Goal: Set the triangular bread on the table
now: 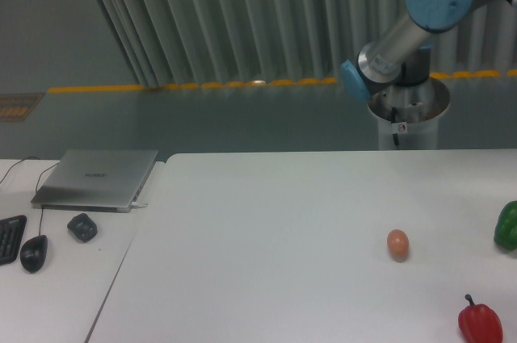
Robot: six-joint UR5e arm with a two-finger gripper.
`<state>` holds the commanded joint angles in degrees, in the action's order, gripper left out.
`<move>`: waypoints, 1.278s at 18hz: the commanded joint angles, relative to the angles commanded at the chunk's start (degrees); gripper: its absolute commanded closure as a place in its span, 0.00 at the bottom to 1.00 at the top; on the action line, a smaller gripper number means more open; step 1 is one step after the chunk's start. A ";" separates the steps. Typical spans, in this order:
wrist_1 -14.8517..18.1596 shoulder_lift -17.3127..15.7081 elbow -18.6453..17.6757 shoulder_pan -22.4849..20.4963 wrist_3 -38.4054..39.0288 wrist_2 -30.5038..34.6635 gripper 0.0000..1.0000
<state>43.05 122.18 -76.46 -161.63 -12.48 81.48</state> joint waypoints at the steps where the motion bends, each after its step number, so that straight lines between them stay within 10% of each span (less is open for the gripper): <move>1: 2.02 -1.32 -0.88 0.09 0.09 -0.53 0.75; 10: 8.36 -9.68 -8.08 3.34 -2.53 -0.27 0.75; 23: 17.57 -18.11 -17.50 11.77 -30.82 9.82 0.75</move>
<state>60.62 104.07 -93.96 -149.86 -43.30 91.31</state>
